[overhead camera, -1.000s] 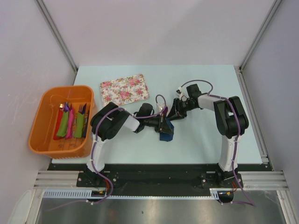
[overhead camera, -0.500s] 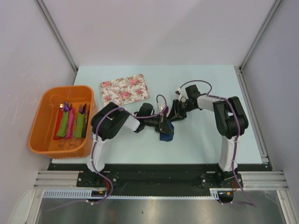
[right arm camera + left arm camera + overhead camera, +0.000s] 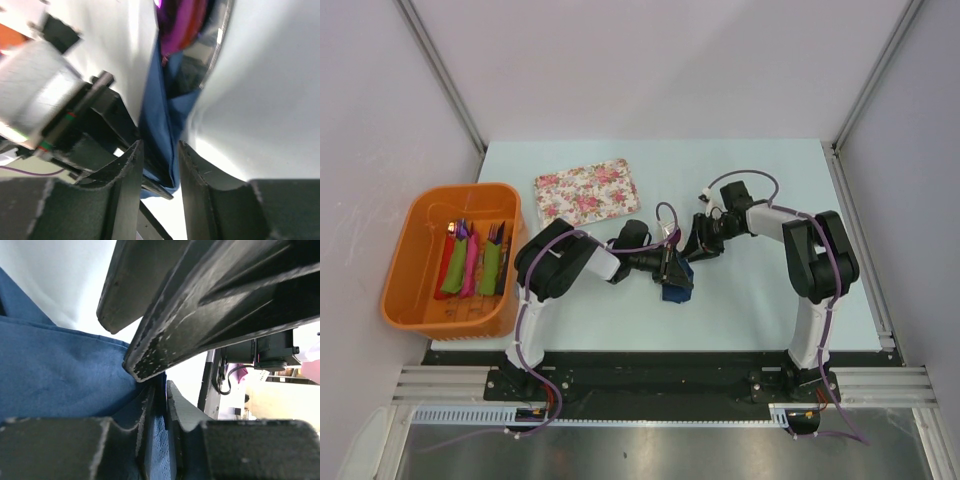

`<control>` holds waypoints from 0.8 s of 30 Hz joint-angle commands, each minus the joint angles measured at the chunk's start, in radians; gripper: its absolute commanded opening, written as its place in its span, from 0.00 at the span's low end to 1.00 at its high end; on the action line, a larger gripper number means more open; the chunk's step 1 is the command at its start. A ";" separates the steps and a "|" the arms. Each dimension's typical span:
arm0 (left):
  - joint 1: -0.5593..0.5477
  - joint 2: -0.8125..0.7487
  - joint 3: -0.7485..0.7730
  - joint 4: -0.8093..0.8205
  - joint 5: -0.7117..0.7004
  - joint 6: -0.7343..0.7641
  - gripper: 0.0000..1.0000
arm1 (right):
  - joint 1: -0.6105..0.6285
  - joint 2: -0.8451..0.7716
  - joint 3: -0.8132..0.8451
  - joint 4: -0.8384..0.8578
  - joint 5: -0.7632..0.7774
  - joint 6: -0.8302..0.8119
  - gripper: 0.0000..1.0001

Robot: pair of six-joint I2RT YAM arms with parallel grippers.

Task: Place the utensils on the paper napkin and roll it up

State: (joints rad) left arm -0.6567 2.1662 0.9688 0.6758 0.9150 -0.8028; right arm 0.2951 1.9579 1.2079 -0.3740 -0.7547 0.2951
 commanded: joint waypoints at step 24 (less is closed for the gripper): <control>-0.020 -0.095 -0.036 0.126 -0.001 -0.088 0.49 | 0.026 0.081 -0.031 -0.068 0.107 -0.183 0.00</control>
State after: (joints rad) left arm -0.6662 2.1380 0.9558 0.7261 0.9401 -0.8482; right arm 0.3084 1.9934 1.1782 -0.4500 -0.7216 0.1600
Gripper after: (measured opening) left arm 0.479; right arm 0.009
